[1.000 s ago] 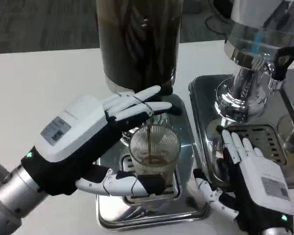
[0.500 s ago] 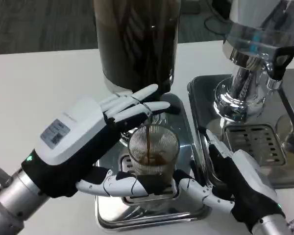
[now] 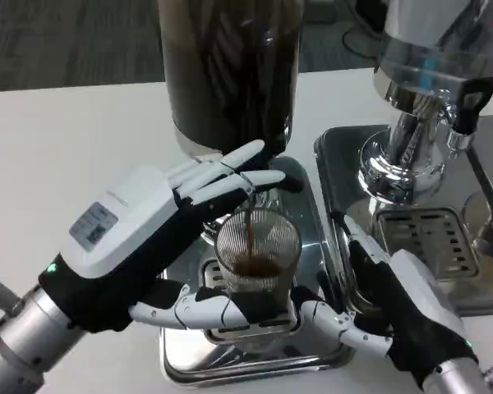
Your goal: Grasp the cup under the faucet to collect the drink, then remove the cup.
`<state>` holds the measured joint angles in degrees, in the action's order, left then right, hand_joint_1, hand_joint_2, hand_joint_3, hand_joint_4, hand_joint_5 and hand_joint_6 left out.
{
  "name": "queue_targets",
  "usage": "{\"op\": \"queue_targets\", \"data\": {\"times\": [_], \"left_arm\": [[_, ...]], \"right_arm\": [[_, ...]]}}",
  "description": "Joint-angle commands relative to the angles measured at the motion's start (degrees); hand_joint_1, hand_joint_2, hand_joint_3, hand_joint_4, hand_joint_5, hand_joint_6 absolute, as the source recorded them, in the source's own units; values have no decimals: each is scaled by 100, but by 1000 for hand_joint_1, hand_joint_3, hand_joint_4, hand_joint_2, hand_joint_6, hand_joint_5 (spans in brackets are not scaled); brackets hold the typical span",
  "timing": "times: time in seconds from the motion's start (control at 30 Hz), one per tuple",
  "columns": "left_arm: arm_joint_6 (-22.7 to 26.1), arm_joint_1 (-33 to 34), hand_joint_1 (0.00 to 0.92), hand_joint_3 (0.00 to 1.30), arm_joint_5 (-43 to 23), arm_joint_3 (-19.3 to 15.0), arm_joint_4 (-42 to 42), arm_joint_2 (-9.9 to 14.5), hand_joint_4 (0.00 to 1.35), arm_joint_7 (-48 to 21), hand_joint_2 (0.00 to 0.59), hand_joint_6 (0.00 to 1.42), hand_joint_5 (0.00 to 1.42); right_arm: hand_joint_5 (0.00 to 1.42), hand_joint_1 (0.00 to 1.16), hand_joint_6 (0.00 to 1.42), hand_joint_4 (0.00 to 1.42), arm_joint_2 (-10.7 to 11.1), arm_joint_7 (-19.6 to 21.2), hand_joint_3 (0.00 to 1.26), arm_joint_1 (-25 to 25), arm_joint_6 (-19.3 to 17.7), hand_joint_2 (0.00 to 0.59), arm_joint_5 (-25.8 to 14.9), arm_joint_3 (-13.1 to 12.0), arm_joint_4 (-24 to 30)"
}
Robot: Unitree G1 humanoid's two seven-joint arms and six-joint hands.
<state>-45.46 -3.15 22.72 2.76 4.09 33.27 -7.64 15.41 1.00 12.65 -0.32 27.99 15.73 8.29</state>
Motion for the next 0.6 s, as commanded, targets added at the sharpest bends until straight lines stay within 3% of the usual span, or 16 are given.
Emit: {"op": "queue_targets", "data": {"times": [0.03,0.37,0.5,0.6], "left_arm": [[117,-235,0,276,300,196,-231,151,79,-247,141,203,254],[191,-191,0,276,280,231,-229,144,79,-199,143,203,254],[208,-196,0,276,270,217,-245,139,79,-178,146,203,254],[252,-235,0,277,278,197,-213,130,79,-155,147,203,254]], "right_arm": [[0,414,0,0,19,-211,0,-130,-67,214,-52,72,-106],[0,411,2,0,-122,-392,0,-377,-27,212,-359,-26,-296],[0,411,2,0,-96,-397,0,-559,-37,212,-108,145,-378],[0,411,2,0,-213,-433,0,-591,-27,212,-370,54,-550]]}}
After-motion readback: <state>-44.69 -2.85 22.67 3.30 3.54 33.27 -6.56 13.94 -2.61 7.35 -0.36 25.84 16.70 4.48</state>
